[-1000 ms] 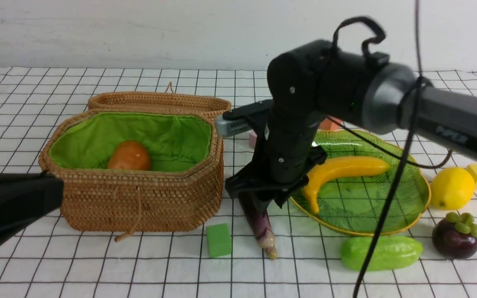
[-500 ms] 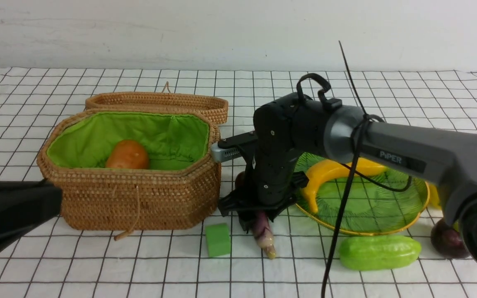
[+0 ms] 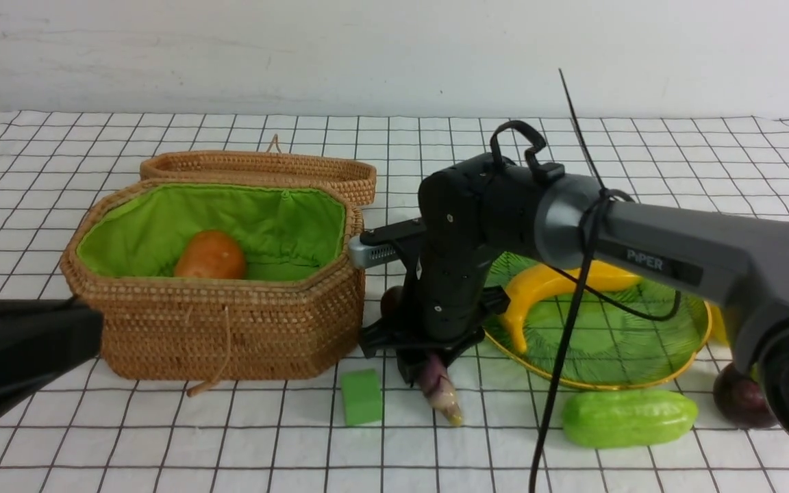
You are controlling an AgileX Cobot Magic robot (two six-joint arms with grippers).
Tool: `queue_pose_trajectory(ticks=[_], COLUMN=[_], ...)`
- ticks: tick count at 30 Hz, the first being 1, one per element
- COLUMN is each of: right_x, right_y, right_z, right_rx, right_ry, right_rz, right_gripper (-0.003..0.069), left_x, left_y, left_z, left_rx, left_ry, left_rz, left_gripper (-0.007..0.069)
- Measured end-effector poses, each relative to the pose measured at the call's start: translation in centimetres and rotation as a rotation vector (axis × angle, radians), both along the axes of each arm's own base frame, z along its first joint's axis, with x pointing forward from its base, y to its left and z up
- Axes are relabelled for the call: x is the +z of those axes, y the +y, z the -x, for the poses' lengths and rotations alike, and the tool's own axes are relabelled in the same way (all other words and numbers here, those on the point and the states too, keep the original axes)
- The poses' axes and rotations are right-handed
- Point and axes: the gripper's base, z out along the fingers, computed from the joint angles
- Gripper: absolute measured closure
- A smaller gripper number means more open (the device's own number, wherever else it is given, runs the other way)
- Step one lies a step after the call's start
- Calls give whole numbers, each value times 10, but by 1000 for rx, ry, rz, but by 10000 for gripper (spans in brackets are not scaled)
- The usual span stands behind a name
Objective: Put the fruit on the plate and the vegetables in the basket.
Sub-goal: Grab an eggplant with your right arm and place it in the basket on the left.
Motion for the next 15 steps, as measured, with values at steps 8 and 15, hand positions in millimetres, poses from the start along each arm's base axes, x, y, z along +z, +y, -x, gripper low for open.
queue_pose_trajectory(ticks=[8,15], right_x=[95,186], right_y=[-19,-6], right_z=[27,39], right_rx=[-19,289], right_ry=[-69,-448], right_rz=[-59,-255], right_gripper=[309,309], left_x=[0,2], left_y=[0,8], left_z=[0,-7], left_rx=[3,133], left_ry=[-6,-9], left_rz=[-7,30], left_gripper=[638,638])
